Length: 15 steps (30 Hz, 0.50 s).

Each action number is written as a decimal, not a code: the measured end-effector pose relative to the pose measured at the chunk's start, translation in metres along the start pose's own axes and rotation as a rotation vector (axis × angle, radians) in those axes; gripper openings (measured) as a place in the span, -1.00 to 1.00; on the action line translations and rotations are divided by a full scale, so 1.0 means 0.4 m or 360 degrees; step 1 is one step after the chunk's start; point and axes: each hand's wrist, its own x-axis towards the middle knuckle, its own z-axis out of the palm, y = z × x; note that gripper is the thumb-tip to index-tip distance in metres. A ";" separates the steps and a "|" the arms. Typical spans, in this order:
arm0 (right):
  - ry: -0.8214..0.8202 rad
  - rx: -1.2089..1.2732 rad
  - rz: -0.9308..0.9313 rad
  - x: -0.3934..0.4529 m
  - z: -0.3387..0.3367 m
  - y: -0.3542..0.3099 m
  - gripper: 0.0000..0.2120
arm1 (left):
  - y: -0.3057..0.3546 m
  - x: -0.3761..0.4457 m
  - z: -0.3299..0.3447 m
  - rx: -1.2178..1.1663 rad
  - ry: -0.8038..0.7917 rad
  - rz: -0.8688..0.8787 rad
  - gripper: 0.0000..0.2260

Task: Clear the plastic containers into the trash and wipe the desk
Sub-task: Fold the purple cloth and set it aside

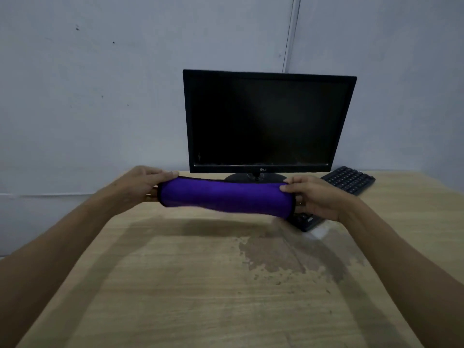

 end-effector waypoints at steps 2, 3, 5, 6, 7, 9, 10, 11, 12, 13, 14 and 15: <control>0.0130 -0.0111 -0.0006 0.017 0.014 -0.027 -0.92 | 0.027 -0.005 0.011 0.0092 0.0158 0.0040 -0.66; 0.0201 -0.0168 -0.0002 0.022 0.026 -0.042 -0.89 | 0.039 -0.006 0.020 0.0119 0.0233 0.0056 -0.65; 0.0308 -0.0293 -0.0013 0.029 0.054 -0.068 -0.84 | 0.065 -0.014 0.040 0.0168 0.0339 0.0040 -0.66; 0.0331 -0.0340 -0.0025 0.029 0.068 -0.079 -0.85 | 0.076 -0.018 0.053 0.0194 0.0355 0.0008 -0.67; 0.0337 -0.0374 -0.0043 0.026 0.084 -0.089 -0.87 | 0.086 -0.025 0.067 0.0212 0.0360 -0.0031 -0.68; 0.0339 -0.0446 -0.0086 0.019 0.116 -0.107 -0.88 | 0.106 -0.037 0.096 0.0199 0.0339 -0.0111 -0.69; 0.0336 -0.0485 -0.0113 0.014 0.133 -0.114 -0.86 | 0.117 -0.044 0.111 0.0171 0.0321 -0.0142 -0.70; 0.0327 -0.0517 -0.0148 0.008 0.151 -0.122 -0.86 | 0.129 -0.051 0.126 0.0142 0.0296 -0.0164 -0.71; 0.0306 -0.0545 -0.0196 0.001 0.171 -0.129 -0.87 | 0.142 -0.057 0.140 0.0116 0.0271 -0.0172 -0.71; 0.0281 -0.0565 -0.0245 -0.005 0.190 -0.135 -0.87 | 0.153 -0.064 0.155 0.0093 0.0245 -0.0170 -0.72; 0.0253 -0.0579 -0.0298 -0.010 0.209 -0.141 -0.87 | 0.166 -0.070 0.170 0.0068 0.0221 -0.0161 -0.74; 0.0230 -0.0566 -0.0351 -0.014 0.229 -0.148 -0.87 | 0.178 -0.076 0.184 0.0026 0.0196 -0.0151 -0.75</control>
